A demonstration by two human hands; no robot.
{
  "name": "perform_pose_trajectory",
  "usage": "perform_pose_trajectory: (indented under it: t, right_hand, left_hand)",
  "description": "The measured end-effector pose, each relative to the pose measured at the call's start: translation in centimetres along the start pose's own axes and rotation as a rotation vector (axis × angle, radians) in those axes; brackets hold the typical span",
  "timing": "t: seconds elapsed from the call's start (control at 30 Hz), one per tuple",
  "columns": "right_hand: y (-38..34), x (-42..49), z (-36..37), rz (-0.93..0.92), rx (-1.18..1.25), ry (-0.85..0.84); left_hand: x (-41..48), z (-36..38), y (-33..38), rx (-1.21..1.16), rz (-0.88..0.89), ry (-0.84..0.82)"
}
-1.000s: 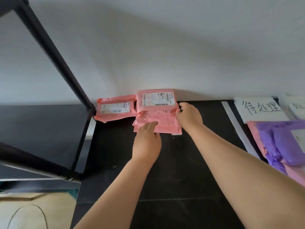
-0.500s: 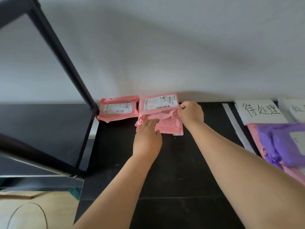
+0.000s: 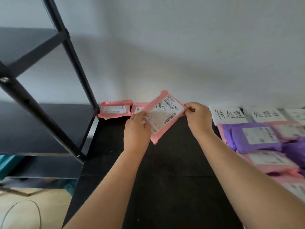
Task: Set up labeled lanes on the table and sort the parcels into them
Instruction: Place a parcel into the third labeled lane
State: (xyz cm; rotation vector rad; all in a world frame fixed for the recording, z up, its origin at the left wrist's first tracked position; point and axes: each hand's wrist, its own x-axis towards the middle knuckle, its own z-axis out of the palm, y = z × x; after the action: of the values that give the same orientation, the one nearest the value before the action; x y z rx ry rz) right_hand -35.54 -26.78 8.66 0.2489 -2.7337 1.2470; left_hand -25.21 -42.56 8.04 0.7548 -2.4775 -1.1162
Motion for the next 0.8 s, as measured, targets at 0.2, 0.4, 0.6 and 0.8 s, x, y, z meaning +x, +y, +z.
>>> perform_pose_trajectory:
  t: [0.2,0.4,0.6,0.8]
  right_hand:
    - [-0.4,-4.5,-7.2,-0.038,0.071,0.054]
    - [-0.3,-7.6,-11.9,-0.096,0.109,0.11]
    - [-0.5,-11.0,-14.3,-0.131,0.154,0.112]
    - [-2.6,-14.4,-16.4,-0.086,0.183,0.16]
  left_hand:
    - [-6.0,0.1,3.6,-0.042,0.051,0.091]
    - [-10.4,-1.1,6.8,-0.042,0.07,0.077]
    - [-15.0,-3.3,8.4,-0.12,0.015,-0.011]
    - [-18.4,-4.9,8.8,-0.389,-0.077,-0.051]
